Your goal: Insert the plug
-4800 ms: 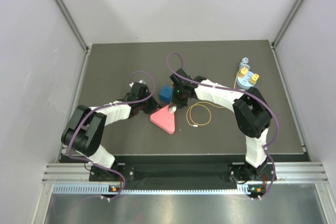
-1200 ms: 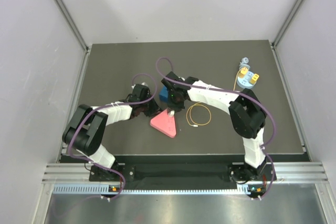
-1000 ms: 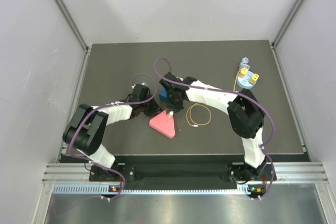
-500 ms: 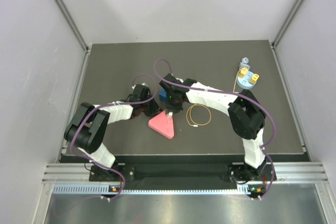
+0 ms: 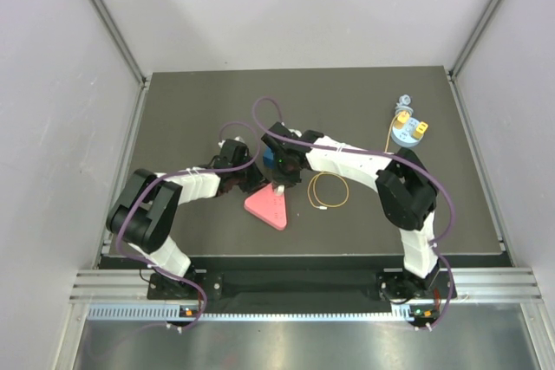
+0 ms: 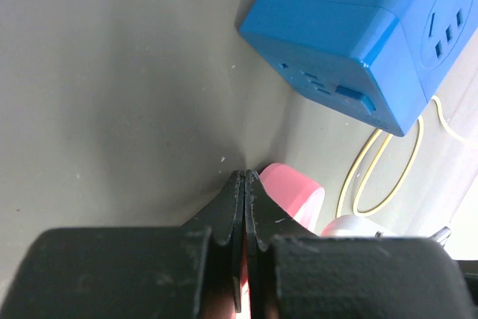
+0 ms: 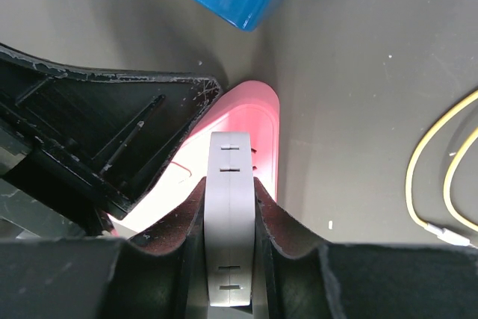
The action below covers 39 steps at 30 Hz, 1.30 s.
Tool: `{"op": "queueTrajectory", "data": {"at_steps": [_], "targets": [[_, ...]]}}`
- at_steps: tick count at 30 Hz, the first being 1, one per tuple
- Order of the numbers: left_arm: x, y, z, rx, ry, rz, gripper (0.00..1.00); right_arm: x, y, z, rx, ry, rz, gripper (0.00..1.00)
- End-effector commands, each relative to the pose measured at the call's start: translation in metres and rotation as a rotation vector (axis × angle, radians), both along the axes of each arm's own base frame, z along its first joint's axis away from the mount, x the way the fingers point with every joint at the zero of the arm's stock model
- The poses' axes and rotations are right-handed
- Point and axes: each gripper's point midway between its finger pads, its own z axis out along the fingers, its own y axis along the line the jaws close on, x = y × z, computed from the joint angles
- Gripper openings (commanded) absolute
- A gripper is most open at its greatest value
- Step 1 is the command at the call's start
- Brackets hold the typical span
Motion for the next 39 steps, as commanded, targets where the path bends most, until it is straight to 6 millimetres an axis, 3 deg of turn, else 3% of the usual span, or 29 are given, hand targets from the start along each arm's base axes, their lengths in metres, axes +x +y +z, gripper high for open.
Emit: {"op": "queueTrajectory", "data": {"at_steps": [1, 14, 17, 21, 23, 25, 27, 31, 39], "targets": [[-0.014, -0.015, -0.003, -0.046, 0.027, -0.055, 0.0, 0.01, 0.026, 0.004, 0.04, -0.044, 0.001, 0.0], [-0.021, -0.015, -0.01, -0.048, 0.053, -0.058, 0.0, 0.003, 0.024, -0.01, -0.029, 0.003, -0.003, 0.0], [-0.012, -0.009, -0.004, 0.003, 0.02, -0.054, 0.01, 0.005, 0.017, -0.007, -0.05, -0.017, -0.016, 0.0], [0.003, 0.01, 0.014, 0.115, 0.016, -0.025, 0.14, 0.005, 0.014, -0.005, -0.052, -0.022, -0.008, 0.0], [0.012, 0.022, 0.024, 0.123, 0.006, 0.012, 0.31, 0.005, 0.015, -0.004, -0.047, -0.023, -0.004, 0.0], [0.018, 0.036, 0.032, 0.127, 0.01, 0.041, 0.37, 0.005, 0.015, -0.004, -0.045, -0.023, -0.003, 0.0], [0.025, 0.049, 0.042, 0.15, -0.006, 0.054, 0.37, 0.004, 0.014, -0.004, -0.043, -0.023, -0.003, 0.0], [0.021, 0.081, 0.043, 0.208, 0.019, 0.092, 0.37, 0.005, 0.014, -0.005, -0.044, -0.026, -0.001, 0.0], [-0.019, 0.075, 0.053, 0.132, -0.028, -0.022, 0.45, 0.005, 0.015, -0.008, -0.049, -0.019, 0.006, 0.0]]}}
